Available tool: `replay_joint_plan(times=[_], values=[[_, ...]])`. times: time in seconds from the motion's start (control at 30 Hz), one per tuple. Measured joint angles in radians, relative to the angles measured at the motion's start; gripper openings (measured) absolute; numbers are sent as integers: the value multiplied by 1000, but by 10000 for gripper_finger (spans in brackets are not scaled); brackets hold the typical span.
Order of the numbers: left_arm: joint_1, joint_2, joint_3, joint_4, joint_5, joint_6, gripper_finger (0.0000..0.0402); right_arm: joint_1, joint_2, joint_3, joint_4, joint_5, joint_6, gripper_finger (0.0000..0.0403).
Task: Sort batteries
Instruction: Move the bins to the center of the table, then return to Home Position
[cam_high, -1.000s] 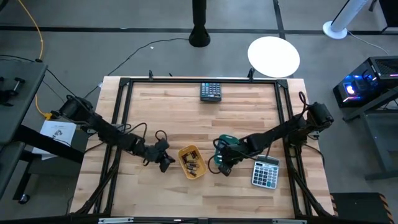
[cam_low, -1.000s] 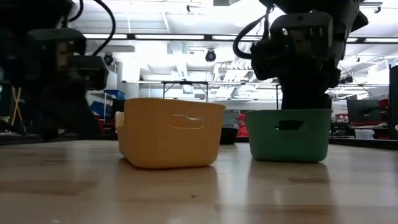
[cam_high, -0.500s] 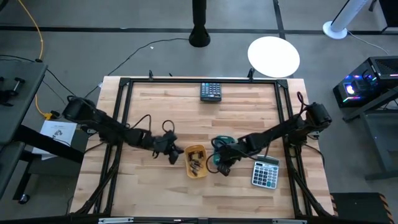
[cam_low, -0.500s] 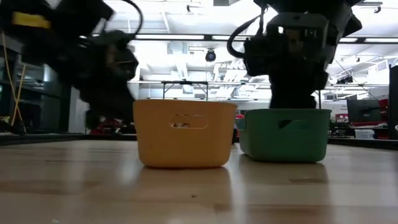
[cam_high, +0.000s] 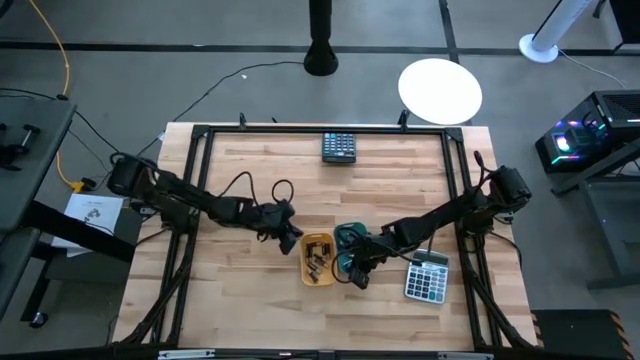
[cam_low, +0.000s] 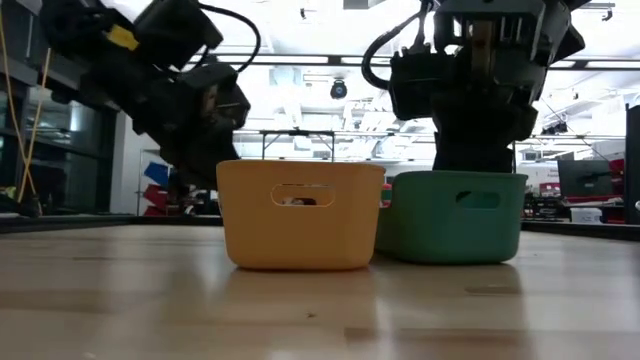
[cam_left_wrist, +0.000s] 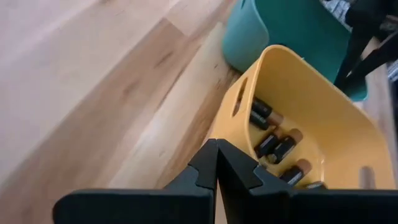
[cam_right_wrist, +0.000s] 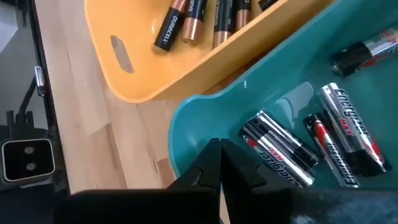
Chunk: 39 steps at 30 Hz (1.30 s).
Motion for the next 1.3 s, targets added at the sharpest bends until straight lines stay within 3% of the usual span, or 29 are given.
replay_joint_plan(times=[0.2,0.5,0.7,0.87,1.07,1.3], values=[[0,-173,0,-178,-76,49,0,0,-28,38,-52,-16,-15,0],[-81,-564,-31,-212,-152,123,0,-30,-250,158,-358,244,-126,0],[-167,-845,-213,-130,-281,114,0,-40,-447,150,-451,406,-48,0],[-172,-1021,-373,-46,-268,117,0,-33,-584,150,-480,502,-8,0],[-171,-1180,-544,37,-243,109,0,-33,-678,149,-507,524,50,0],[-170,-1258,-543,-87,-233,109,0,10,-721,148,-686,531,164,0]])
